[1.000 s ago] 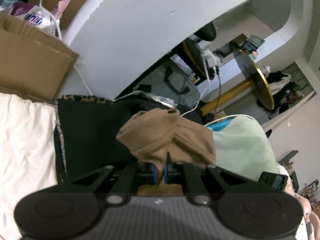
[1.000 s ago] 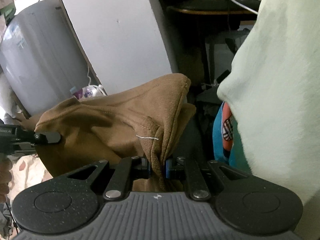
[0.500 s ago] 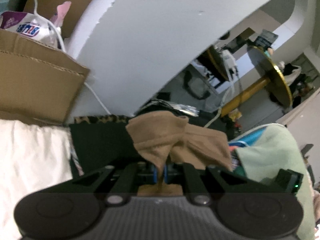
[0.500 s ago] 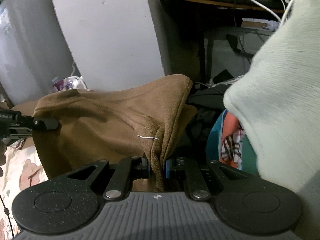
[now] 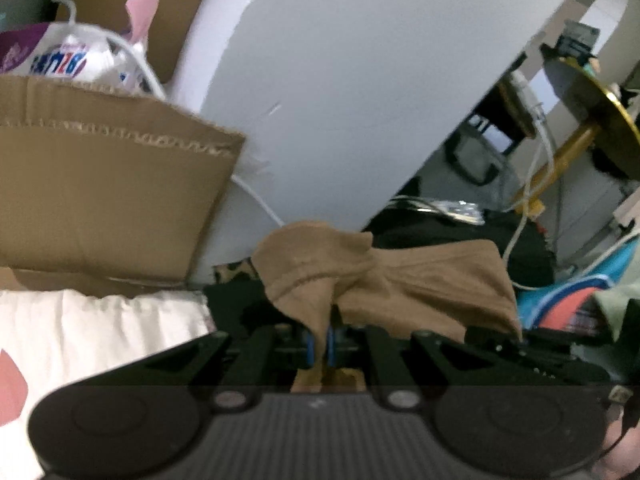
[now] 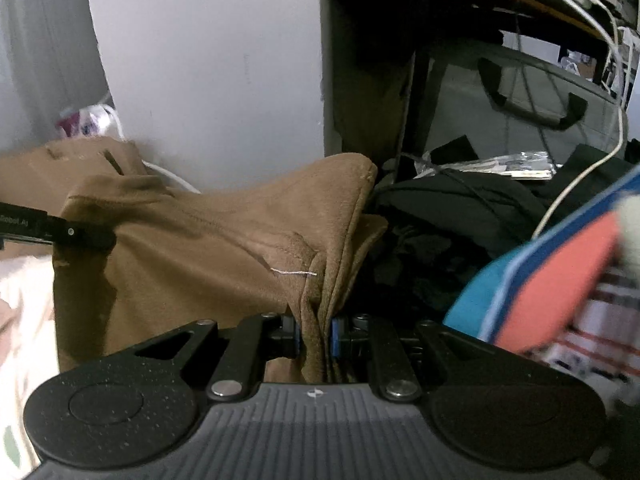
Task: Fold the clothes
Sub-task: 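Carry the held brown shirt with both grippers toward the blanket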
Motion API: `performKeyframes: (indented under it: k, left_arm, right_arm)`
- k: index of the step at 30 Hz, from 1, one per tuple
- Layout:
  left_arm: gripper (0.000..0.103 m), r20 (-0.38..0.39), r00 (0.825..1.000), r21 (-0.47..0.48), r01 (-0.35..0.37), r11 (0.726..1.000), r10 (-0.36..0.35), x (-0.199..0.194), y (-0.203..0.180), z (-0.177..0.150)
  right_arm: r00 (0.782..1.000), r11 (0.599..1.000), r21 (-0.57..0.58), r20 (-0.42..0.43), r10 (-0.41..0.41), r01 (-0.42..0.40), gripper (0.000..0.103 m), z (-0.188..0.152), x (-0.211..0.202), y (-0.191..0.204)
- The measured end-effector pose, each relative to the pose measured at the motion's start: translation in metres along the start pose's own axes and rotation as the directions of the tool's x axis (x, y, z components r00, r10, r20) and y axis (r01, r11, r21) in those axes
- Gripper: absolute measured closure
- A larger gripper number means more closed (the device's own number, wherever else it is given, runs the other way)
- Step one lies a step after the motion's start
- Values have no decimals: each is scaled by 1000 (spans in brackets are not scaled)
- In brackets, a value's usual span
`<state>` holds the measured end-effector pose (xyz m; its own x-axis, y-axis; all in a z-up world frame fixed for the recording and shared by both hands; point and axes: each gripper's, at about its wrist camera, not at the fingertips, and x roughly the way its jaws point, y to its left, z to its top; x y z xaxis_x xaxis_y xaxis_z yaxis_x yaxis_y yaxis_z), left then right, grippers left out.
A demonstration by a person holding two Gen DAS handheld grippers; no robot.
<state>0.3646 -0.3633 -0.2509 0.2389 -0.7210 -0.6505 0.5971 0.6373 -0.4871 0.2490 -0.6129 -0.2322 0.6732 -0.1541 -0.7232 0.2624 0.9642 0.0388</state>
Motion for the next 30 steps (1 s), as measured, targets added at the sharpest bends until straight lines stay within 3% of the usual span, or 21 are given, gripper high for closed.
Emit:
performKeyframes:
  k: [11,17,23,30]
  left_arm:
    - [97,11,997,-27,-71,997,71,29,9,0]
    - [91,-57,994,-49,-91,995,88,34,20,-2]
    - [83,-38,992,-31,-124,992,123,20,17,2]
    - [77,9,985,27,-173,985,172,-9,6,1]
  right_arm:
    - [999,999,-31,-48,-26,25,87,10,46,-3]
    - [996,999,-12,-80,-38,37,70,18,52,-4]
    - [994,992,-74,-32,-109,106,65,21,28,1]
    - [993,994,-18,63,-104,106,66,17,-4,0]
